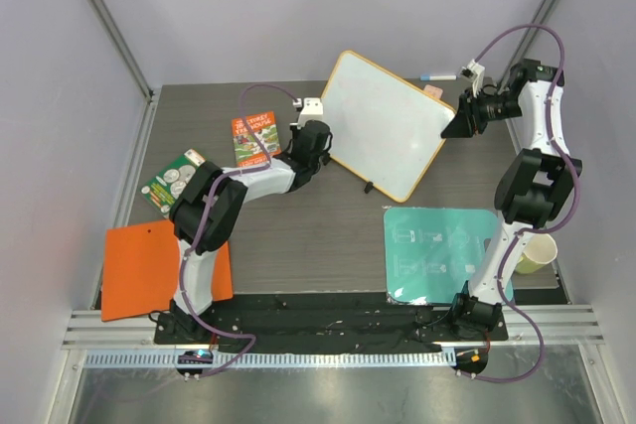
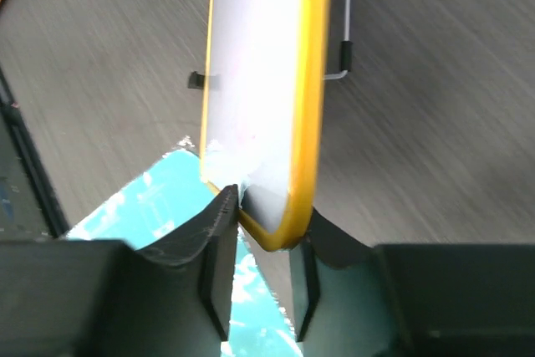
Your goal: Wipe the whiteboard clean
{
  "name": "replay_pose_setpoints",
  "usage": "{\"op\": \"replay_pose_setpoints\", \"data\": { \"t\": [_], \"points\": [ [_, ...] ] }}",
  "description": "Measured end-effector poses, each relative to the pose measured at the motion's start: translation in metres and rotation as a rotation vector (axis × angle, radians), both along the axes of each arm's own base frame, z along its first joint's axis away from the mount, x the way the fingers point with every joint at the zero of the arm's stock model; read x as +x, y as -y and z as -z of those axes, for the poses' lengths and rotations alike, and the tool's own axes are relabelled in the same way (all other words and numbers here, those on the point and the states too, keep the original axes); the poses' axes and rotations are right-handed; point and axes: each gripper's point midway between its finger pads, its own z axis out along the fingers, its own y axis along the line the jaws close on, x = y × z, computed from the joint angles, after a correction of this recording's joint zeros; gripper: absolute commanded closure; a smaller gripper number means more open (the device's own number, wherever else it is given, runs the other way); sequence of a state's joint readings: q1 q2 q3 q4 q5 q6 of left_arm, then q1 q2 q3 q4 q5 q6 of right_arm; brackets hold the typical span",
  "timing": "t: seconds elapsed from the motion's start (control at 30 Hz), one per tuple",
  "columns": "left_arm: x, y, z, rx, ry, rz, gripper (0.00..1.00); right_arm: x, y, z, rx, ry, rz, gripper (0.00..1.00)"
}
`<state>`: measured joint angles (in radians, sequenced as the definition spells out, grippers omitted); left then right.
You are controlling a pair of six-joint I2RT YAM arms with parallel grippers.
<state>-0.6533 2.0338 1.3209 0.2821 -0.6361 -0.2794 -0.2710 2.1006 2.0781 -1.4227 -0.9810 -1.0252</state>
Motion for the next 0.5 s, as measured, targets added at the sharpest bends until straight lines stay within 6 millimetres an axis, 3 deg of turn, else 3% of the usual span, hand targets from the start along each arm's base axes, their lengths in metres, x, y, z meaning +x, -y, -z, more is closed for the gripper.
{"op": "replay_pose_setpoints", "data": {
  "t": [0.07, 0.27, 0.5],
  "points": [
    [0.001, -0.001, -0.001, 0.002, 0.003, -0.001, 1.0, 0.004, 0.003, 0.002, -0.021, 0.027, -0.007, 0.56],
    [0.004, 0.002, -0.006, -0.008, 0.027, 0.01, 1.0, 0.008, 0.007, 0.004, -0.05, 0.051, -0.012, 0.55],
    [0.003, 0.026, -0.009, -0.074, 0.026, 0.118, 1.0, 0.01, 0.008, 0.005, -0.061, 0.063, -0.017, 0.54]
  ]
}}
